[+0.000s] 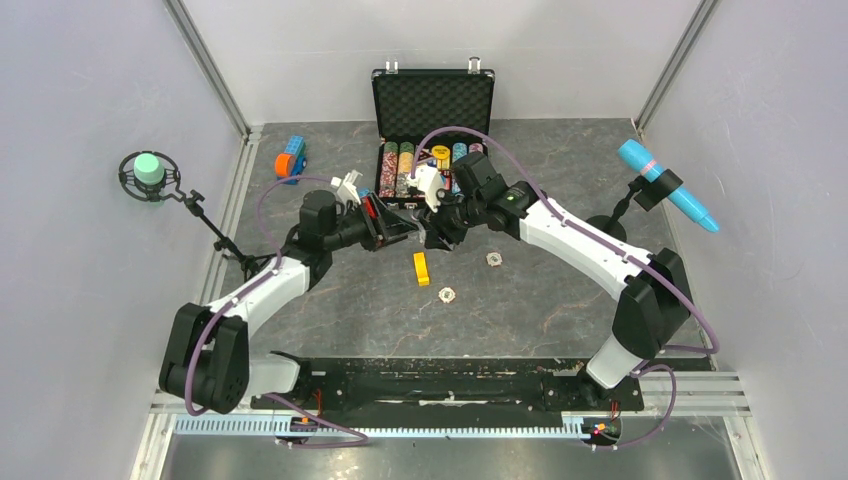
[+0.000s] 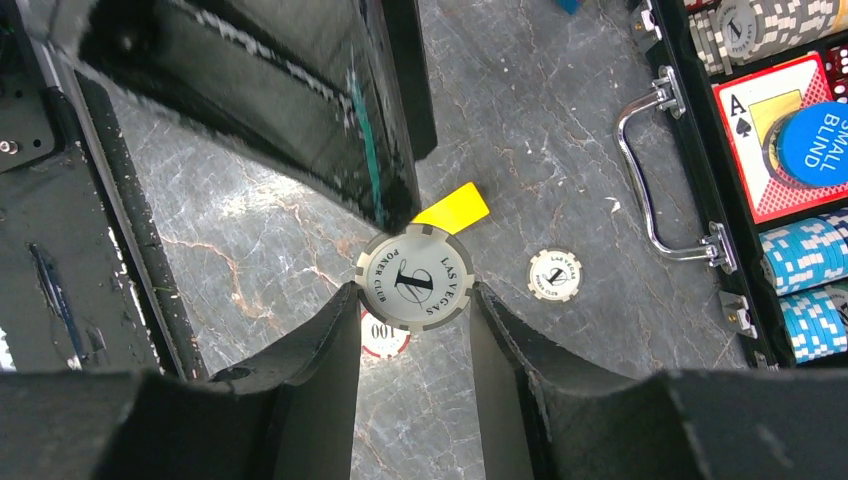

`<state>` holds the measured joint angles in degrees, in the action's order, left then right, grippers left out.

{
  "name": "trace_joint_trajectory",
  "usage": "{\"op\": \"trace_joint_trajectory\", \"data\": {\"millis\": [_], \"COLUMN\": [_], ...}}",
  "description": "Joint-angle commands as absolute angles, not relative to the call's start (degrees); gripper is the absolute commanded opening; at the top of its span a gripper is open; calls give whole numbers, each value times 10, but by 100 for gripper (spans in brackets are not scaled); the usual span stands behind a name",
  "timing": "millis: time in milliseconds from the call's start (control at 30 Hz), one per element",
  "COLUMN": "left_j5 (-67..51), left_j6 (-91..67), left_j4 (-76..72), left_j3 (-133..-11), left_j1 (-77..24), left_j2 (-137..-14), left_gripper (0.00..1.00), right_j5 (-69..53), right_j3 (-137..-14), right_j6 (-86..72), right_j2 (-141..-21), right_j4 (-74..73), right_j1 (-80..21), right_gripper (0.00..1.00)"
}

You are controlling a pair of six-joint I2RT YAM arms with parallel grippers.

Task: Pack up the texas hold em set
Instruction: Pick up the poker chip from the center of the board.

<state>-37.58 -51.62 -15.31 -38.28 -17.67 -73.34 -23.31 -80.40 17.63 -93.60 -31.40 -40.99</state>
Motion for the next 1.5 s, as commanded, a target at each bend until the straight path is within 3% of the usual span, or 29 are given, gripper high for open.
{"op": "trace_joint_trajectory", "data": {"millis": [0, 633, 1200, 1467], "left_j5": [-376, -368, -370, -372], "left_j6": [-536, -540, -552, -560], "left_j4": [-184, -192, -204, -208], "left_j3": [-392, -400, -401, -403], "left_j1": [-194, -215, -221, -221], "left_j2": [-741, -755, -757, -756], "left_gripper": [63, 46, 22, 7], "right_j5": [-253, -260, -264, -270], "right_j3": [-815, -804, -806, -804], "right_j6": [179, 177, 175, 176], "right_j2": [-920, -918, -930, -931], "right_j4": [-293, -283, -274, -275], "right_j1": [-411, -412, -413, -413], "right_gripper": [12, 13, 14, 19]}}
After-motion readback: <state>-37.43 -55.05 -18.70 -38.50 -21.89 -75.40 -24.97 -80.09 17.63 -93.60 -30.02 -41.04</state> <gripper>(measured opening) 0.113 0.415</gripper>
